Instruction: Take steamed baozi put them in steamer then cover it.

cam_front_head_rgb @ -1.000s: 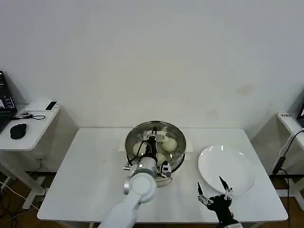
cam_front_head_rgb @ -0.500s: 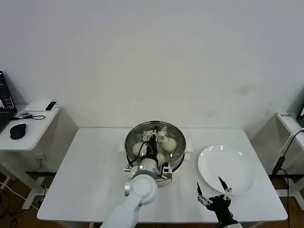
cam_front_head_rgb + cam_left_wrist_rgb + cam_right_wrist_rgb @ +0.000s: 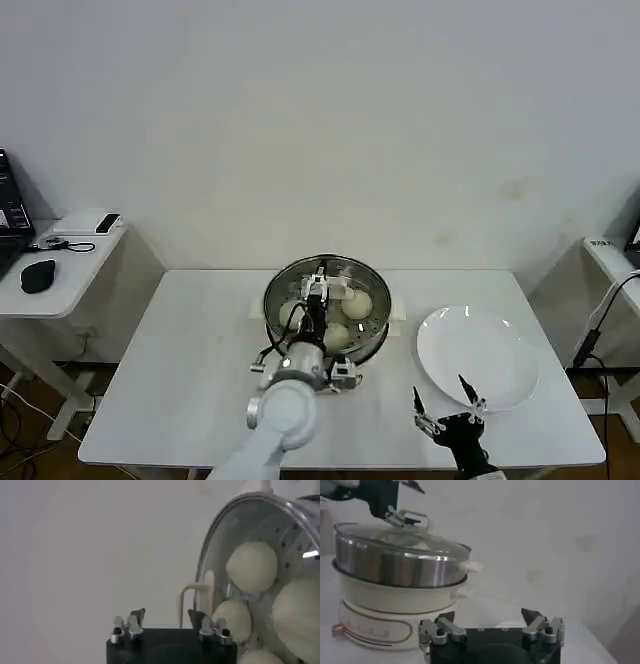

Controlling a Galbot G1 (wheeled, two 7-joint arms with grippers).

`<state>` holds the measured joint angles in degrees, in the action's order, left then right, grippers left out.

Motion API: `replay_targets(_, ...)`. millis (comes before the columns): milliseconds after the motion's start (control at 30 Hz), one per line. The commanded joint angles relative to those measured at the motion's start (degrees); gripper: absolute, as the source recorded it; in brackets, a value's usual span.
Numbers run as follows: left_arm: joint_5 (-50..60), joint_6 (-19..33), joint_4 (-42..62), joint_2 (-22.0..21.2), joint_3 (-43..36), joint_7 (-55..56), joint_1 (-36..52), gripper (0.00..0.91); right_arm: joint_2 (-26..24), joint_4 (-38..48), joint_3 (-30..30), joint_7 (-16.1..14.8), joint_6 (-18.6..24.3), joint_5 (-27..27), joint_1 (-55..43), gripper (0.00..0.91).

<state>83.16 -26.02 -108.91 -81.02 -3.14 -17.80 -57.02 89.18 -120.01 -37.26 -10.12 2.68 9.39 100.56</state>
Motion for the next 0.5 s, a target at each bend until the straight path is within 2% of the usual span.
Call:
replay_targets(33,-5.1,1.0,-12.3,5.9,3.7,1.7,-8.3,0.907,-0.4,-0.1,-0.2,0.1,-0.3,-0.2,0.1,0.907)
replay_targets(167,-20.2,1.9,-16.0,9.0,10.8,7.6,-12.6,0.907,-2.1,-0.4,-1.4,0.0,-0.4,-2.2,0.6,0.907)
replay_targets(267,-45.3,4.2,-13.7,12.5,18.6,17.3,-14.5,0.907,-5.5,-0.7,-2.6,0.2,-1.0,-6.2,1.0,0.907)
replay_targets(300,-59.0,5.9,-10.9,15.1,22.1,22.0,-14.5,0.907,-6.7,-0.9,-3.1,0.4,-1.6,-7.2,0.8,0.907)
replay_targets(333,-70.7,9.0,-9.3,16.9,25.3,22.0,-14.9,0.907,-8.9,-1.1,-2.9,0.5,-2.0,-7.6,0.6,0.907)
replay_targets(433,-90.6,8.6,-8.4,18.9,31.2,27.2,-16.4,0.907,-14.6,0.2,-2.4,1.5,-2.2,-11.0,-0.1,0.907)
replay_targets(500,-97.3,9.7,-8.1,18.5,33.2,31.3,-17.4,0.907,-18.0,1.2,-3.3,2.6,-1.7,-12.1,-1.3,0.907)
